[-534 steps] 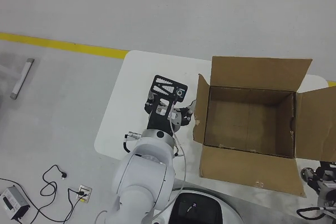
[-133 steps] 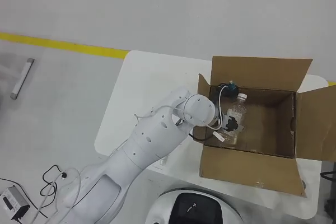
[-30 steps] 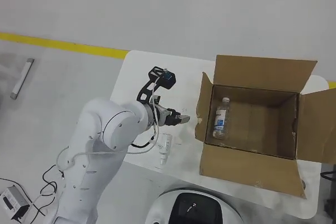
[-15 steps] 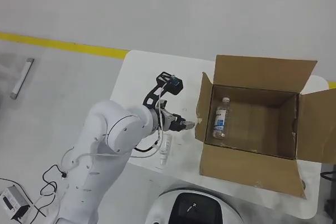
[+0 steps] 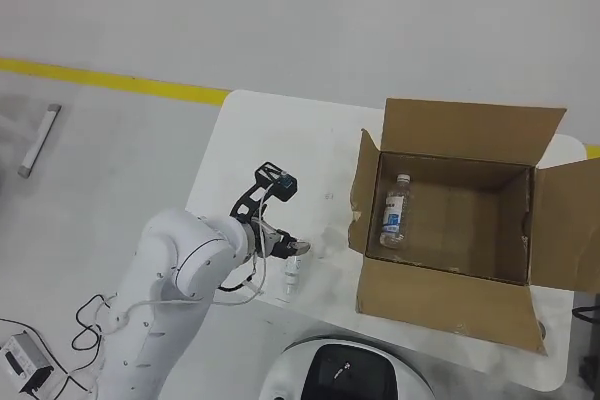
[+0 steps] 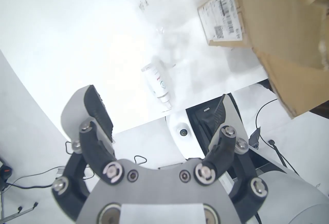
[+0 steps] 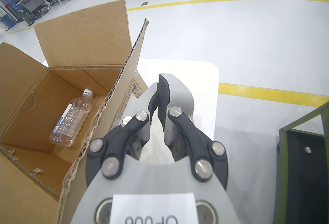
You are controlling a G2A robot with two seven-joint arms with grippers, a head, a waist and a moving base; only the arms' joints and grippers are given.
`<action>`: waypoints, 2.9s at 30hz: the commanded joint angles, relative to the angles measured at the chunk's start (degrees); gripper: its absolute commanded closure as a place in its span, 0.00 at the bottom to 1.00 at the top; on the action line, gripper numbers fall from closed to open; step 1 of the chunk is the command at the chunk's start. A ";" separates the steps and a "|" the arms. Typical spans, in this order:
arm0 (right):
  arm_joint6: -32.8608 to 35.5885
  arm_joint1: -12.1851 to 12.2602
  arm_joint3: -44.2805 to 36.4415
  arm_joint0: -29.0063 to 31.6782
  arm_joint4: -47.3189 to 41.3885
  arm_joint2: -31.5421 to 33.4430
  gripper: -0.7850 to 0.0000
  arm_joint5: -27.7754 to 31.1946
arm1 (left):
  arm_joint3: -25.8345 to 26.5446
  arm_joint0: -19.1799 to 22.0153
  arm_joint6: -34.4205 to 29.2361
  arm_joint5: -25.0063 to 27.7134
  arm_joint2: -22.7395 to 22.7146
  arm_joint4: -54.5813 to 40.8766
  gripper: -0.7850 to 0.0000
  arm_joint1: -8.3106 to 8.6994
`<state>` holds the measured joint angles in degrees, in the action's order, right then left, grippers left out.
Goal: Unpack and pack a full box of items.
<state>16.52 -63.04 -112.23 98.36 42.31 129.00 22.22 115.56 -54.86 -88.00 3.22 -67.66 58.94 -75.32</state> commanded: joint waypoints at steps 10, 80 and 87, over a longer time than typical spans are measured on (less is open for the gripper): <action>0.00 0.00 0.00 0.00 0.00 0.00 1.00 0.00 | -2.88 -4.54 0.00 -6.36 6.12 7.74 0.00 2.52; 0.00 0.00 0.00 0.00 0.00 0.00 1.00 0.00 | -23.34 1.64 13.47 -16.99 14.80 6.98 0.06 -1.56; 0.00 0.00 0.00 0.00 0.00 0.00 1.00 0.00 | -26.30 2.34 14.93 -15.85 15.61 6.23 0.06 -2.12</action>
<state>16.52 -63.04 -112.23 98.36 42.31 129.00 22.22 89.55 -52.56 -73.21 -12.98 -52.17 65.08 -77.40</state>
